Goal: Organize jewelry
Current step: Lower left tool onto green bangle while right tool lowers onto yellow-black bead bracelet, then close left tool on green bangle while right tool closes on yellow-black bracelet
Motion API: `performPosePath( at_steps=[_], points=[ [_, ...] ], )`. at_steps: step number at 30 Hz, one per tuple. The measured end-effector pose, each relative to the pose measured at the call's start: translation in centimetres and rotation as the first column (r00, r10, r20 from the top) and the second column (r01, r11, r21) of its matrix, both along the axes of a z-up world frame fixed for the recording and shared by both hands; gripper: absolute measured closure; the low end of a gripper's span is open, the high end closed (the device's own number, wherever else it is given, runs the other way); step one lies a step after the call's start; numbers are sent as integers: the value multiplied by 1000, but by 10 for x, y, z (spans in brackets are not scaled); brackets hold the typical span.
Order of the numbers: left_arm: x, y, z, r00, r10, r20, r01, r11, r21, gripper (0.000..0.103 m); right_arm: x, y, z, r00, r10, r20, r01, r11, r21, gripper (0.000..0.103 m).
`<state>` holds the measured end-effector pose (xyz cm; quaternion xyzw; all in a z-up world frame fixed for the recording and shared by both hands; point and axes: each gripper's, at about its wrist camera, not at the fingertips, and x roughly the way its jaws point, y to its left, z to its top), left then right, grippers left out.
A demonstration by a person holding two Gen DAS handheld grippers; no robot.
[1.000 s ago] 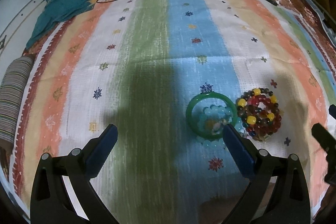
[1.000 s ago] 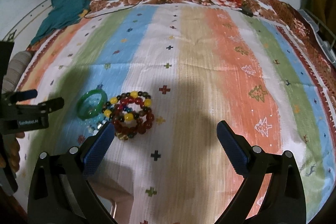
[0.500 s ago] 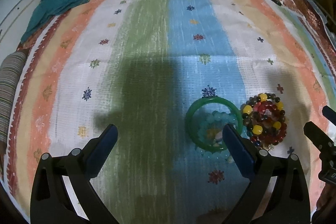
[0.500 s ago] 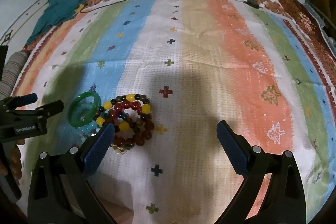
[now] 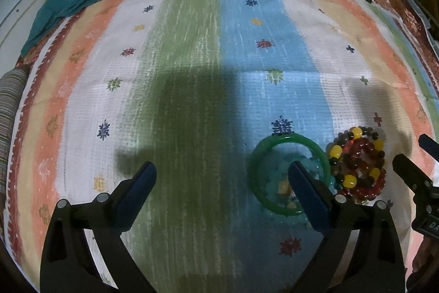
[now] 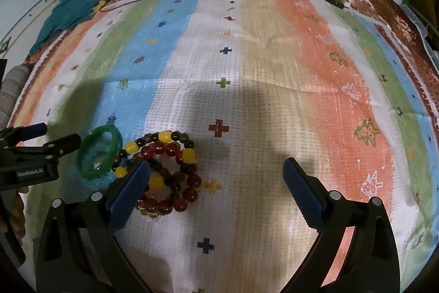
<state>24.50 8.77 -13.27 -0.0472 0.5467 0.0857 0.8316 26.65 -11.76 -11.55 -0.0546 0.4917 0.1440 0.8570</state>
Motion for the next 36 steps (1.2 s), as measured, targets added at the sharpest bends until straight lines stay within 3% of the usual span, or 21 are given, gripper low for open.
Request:
performPosePath(
  at_steps=[2,7,11,16,18,21,23,25,36],
  points=[
    [2,2,-2,1000,4,-5,-3,1000,3,10,3,2,-4,1000,-1,-14,1,1000,-6,25],
    [6,4,-12,1000,-1,-31,2,1000,23,15,8,5,-13,999,0,-36,0,1000,-6,28],
    [7,2,-24,998,-34,-53,37,998,56,19,12,7,-22,997,7,-71,-6,1000,1,46],
    [6,1,-31,997,-59,-49,62,997,56,20,14,10,-26,996,28,-88,-26,999,19,60],
    [6,2,-30,997,-66,-45,68,997,47,29,13,11,-24,995,44,-95,-41,998,41,75],
    [5,4,-28,997,-56,-46,59,997,48,54,11,13,-24,993,59,-104,-53,997,57,88],
    [6,4,-27,997,-51,-50,54,997,51,79,10,14,-24,993,65,-102,-59,997,57,91],
    [5,3,-27,997,-56,-58,59,996,62,95,9,14,-23,993,65,-101,-60,997,54,91],
    [2,4,-12,997,-63,-47,66,996,54,97,2,10,-12,996,59,-71,-57,998,31,91]
  ],
)
